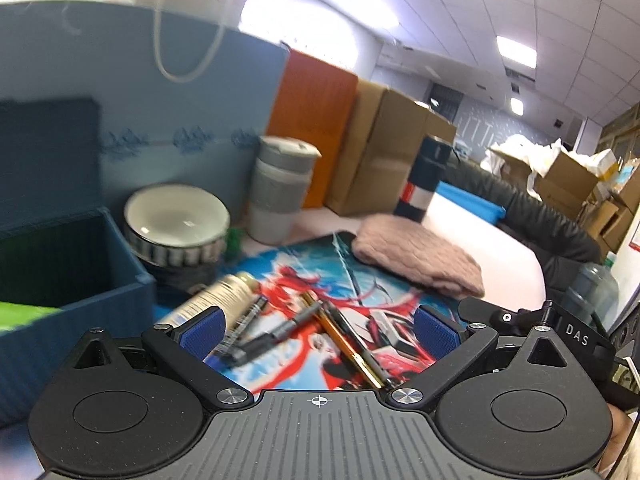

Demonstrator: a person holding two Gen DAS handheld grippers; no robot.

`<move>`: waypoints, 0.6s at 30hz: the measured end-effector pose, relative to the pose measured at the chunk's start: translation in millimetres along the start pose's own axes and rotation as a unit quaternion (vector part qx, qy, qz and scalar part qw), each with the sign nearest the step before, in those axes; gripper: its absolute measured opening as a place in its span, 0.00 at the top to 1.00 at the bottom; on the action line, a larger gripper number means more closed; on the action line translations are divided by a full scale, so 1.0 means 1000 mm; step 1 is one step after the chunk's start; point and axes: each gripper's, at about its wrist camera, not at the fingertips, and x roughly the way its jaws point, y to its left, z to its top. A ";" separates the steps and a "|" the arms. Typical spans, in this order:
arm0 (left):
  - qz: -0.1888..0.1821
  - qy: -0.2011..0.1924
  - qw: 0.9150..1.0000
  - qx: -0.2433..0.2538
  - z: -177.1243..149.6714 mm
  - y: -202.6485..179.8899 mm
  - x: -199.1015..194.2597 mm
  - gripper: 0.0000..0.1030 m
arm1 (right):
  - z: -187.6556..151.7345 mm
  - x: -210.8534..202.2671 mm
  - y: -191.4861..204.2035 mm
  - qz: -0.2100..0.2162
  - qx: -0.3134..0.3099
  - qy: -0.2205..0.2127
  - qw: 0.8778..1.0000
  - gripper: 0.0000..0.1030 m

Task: Organize rigid objects
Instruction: 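Move the left tool down over the black marker among the pens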

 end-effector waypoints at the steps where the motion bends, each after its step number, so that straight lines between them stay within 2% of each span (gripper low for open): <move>1: 0.000 0.004 1.000 -0.002 -0.001 -0.002 0.004 0.02 | 0.001 -0.001 -0.004 0.000 0.002 -0.001 1.000 0.04; 4: -0.005 0.008 1.000 -0.013 -0.001 -0.004 0.014 0.02 | 0.002 -0.004 -0.014 -0.004 0.008 -0.010 1.000 0.04; 10: -0.006 -0.020 0.998 -0.065 0.006 -0.003 0.025 0.02 | 0.004 -0.011 -0.030 -0.012 0.017 -0.027 0.999 0.04; 16: -0.021 0.027 0.999 -0.037 0.005 -0.019 0.056 0.02 | 0.004 -0.012 -0.040 -0.012 0.027 -0.026 0.999 0.03; 18: -0.003 0.036 0.999 -0.021 0.001 -0.021 0.065 0.03 | 0.005 -0.011 -0.042 -0.009 0.029 -0.025 0.999 0.03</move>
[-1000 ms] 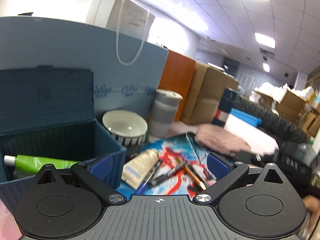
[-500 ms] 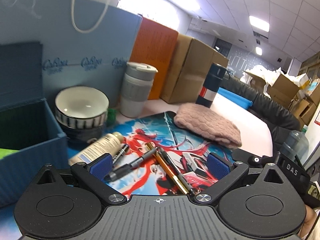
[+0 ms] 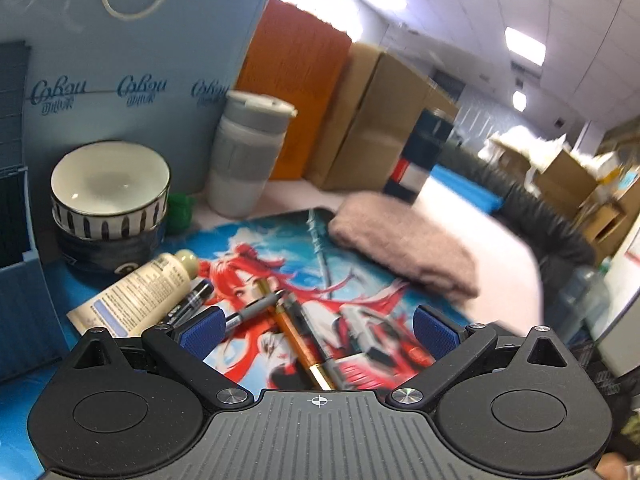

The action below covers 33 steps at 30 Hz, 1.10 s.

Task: Organize rigid objects
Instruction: 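Move the left tool down over the black marker among the pens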

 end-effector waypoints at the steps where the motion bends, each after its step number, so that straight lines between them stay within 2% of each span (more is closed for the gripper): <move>1: 0.018 0.002 1.000 0.021 -0.002 -0.001 0.004 0.03 | 0.000 0.000 0.000 0.001 -0.001 0.000 1.000 0.03; 2: 0.035 0.007 0.998 0.044 -0.004 -0.001 0.010 0.03 | 0.000 0.000 0.000 0.002 -0.004 0.002 1.000 0.03; 4: 0.039 0.022 0.996 0.073 -0.005 0.002 0.022 0.11 | -0.001 0.001 0.001 0.004 -0.008 0.006 1.000 0.03; 5: 0.038 0.026 0.996 0.083 -0.005 0.005 0.027 0.24 | -0.002 0.003 0.001 0.005 -0.008 0.008 1.000 0.03; 6: 0.042 0.032 0.994 0.099 -0.004 0.007 0.034 0.42 | -0.002 0.004 0.001 0.007 -0.008 0.010 1.000 0.03; 8: 0.069 0.043 0.989 0.124 -0.002 0.010 0.046 0.56 | -0.003 0.006 0.002 0.011 -0.007 0.015 1.000 0.03; 10: 0.081 0.046 0.985 0.143 -0.002 0.014 0.052 0.57 | -0.004 0.006 0.003 0.014 -0.012 0.017 1.000 0.03; 15: 0.076 0.077 0.977 0.182 -0.001 0.013 0.074 0.57 | -0.005 0.010 0.007 0.025 -0.017 0.021 0.999 0.03; 17: 0.063 0.096 0.978 0.175 0.002 0.018 0.083 0.57 | -0.006 0.012 0.009 0.028 -0.019 0.024 0.999 0.03; 20: 0.050 0.097 0.980 0.168 0.006 0.022 0.087 0.57 | -0.008 0.014 0.013 0.030 -0.031 0.029 0.999 0.03; 23: 0.052 0.095 0.979 0.171 0.007 0.023 0.088 0.65 | -0.009 0.017 0.017 0.031 -0.036 0.033 0.998 0.03; 27: 0.061 0.087 0.983 0.151 0.008 0.032 0.086 0.90 | -0.012 0.019 0.020 0.031 -0.040 0.037 0.998 0.03; 33: 0.062 0.066 0.986 0.137 0.004 0.041 0.068 0.92 | -0.015 0.021 0.029 0.032 -0.042 0.046 0.998 0.03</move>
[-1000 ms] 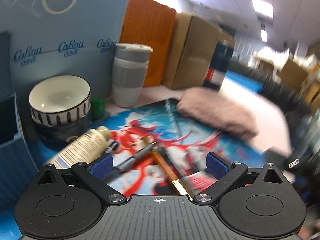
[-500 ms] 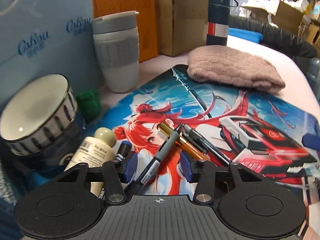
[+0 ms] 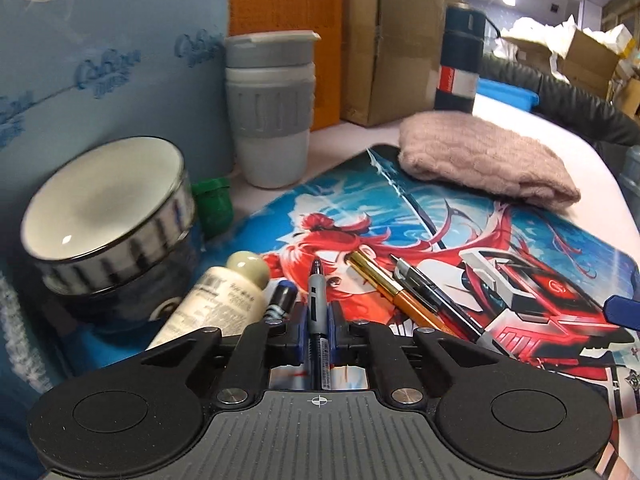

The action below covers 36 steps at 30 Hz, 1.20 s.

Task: Organize rigid objects
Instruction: 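Close the left gripper on the black marker and lift it, then carry the black marker with the left gripper over the blue box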

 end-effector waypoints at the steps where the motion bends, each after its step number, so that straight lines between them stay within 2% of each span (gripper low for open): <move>1: -0.004 -0.008 1.000 -0.006 -0.001 0.002 -0.006 0.92 | -0.001 0.000 0.003 0.001 -0.002 0.001 1.000 0.03; 12: -0.049 -0.109 0.993 0.003 -0.022 0.009 -0.101 0.92 | -0.008 0.005 0.049 0.023 -0.029 0.005 0.999 0.03; 17: -0.071 -0.149 0.986 -0.028 -0.032 0.028 -0.136 0.92 | -0.014 0.010 0.078 0.040 -0.046 0.008 0.998 0.03; 23: -0.078 -0.194 0.976 -0.058 -0.039 0.054 -0.174 0.92 | -0.020 0.017 0.114 0.063 -0.063 0.006 0.996 0.03; 26: -0.072 -0.218 0.970 -0.078 -0.045 0.072 -0.193 0.92 | -0.023 0.020 0.132 0.079 -0.071 0.005 0.994 0.03; 31: -0.054 -0.264 0.955 -0.128 -0.052 0.111 -0.219 0.92 | -0.031 0.032 0.160 0.105 -0.081 0.011 0.991 0.03; 36: -0.010 -0.299 0.939 -0.169 -0.056 0.149 -0.238 0.92 | -0.037 0.045 0.187 0.127 -0.098 0.023 0.987 0.03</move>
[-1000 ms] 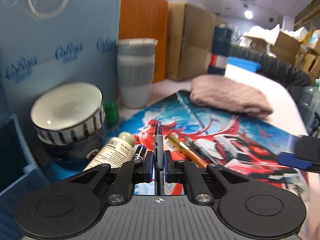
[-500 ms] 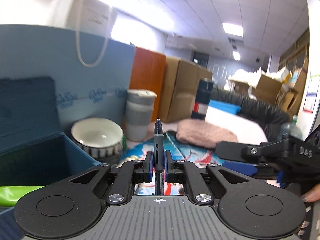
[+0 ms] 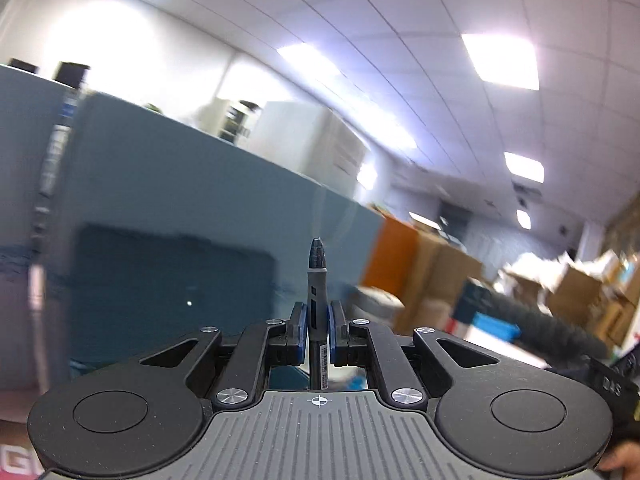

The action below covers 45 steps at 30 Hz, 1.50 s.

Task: Organize rigid objects
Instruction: 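Carry the black marker with the left gripper over the blue box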

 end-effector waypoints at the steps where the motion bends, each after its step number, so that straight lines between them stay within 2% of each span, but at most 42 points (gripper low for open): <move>1: 0.008 -0.006 1.000 -0.002 0.003 0.005 -0.002 0.92 | 0.001 0.005 0.004 0.003 -0.003 0.004 1.000 0.03; 5: 0.042 -0.030 0.999 0.000 0.010 0.022 -0.008 0.92 | 0.008 0.029 0.024 0.003 -0.022 0.030 0.999 0.03; 8: 0.067 -0.039 0.997 0.006 0.012 0.026 -0.009 0.92 | 0.012 0.047 0.041 0.019 -0.042 0.043 0.998 0.03; 13: 0.115 -0.027 0.990 0.075 0.005 0.019 0.002 0.92 | 0.011 0.076 0.063 0.039 -0.044 0.052 0.997 0.03; 19: 0.111 0.022 0.985 0.132 -0.004 0.015 0.017 0.92 | 0.007 0.106 0.074 0.046 -0.009 0.051 0.998 0.02; 22: 0.105 0.047 0.984 0.137 -0.009 0.019 0.023 0.92 | 0.005 0.114 0.076 0.041 0.004 0.044 0.998 0.02; 27: 0.105 0.088 0.978 0.159 -0.022 0.020 0.032 0.92 | -0.002 0.120 0.078 0.031 0.004 0.040 0.999 0.02; 35: 0.118 0.146 0.962 0.197 -0.043 0.018 0.060 0.91 | -0.013 0.121 0.076 0.017 -0.001 0.024 1.000 0.02; 38: 0.123 0.172 0.953 0.217 -0.053 0.015 0.070 0.91 | -0.016 0.118 0.076 0.015 -0.001 0.009 1.000 0.03; 45: 0.105 0.171 0.961 0.192 -0.053 0.020 0.066 0.91 | -0.030 0.113 0.076 -0.041 0.003 -0.007 0.999 0.02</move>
